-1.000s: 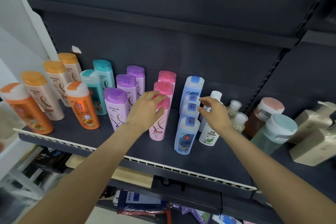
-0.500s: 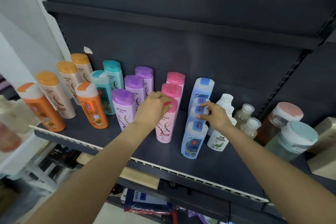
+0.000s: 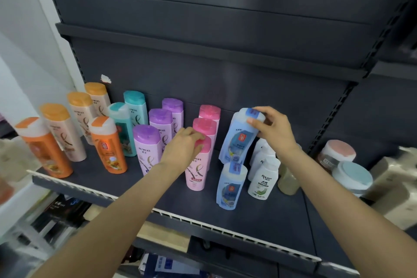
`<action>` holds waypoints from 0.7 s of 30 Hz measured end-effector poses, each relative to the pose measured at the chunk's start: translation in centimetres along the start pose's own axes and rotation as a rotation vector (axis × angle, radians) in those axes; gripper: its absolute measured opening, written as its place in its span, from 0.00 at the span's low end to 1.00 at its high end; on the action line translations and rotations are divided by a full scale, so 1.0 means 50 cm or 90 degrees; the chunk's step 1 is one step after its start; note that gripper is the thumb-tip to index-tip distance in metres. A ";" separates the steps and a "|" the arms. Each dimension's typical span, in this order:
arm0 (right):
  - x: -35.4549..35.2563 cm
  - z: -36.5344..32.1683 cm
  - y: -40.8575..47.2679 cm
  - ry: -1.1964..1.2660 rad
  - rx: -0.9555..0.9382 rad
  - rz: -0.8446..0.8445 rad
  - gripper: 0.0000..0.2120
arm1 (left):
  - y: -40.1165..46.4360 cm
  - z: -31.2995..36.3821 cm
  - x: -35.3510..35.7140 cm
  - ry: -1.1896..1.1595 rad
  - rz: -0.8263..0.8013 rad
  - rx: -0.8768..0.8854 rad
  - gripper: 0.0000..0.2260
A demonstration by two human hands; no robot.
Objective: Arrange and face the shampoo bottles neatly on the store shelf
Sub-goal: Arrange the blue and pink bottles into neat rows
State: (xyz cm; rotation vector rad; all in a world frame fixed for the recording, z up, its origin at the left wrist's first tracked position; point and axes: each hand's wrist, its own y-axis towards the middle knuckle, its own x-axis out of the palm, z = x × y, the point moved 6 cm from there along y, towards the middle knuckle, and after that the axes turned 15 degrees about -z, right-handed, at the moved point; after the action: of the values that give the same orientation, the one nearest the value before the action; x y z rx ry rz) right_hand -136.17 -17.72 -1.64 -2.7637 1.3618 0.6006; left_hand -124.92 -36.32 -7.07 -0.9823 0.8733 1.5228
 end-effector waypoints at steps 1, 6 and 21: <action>-0.006 -0.008 -0.005 0.033 -0.002 0.020 0.09 | 0.002 0.003 -0.004 0.008 -0.012 -0.006 0.15; -0.032 -0.040 -0.030 0.183 -0.024 0.097 0.10 | 0.011 0.013 -0.024 -0.060 -0.014 -0.010 0.15; -0.020 -0.001 -0.064 0.444 0.048 0.106 0.10 | -0.001 0.047 -0.014 -0.827 -0.120 -0.043 0.12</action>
State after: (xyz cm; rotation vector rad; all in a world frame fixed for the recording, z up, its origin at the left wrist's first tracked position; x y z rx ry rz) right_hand -134.23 -14.97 -1.80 -2.9298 1.6641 -0.4718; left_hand -125.12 -34.43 -5.51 0.0236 -0.1988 1.6105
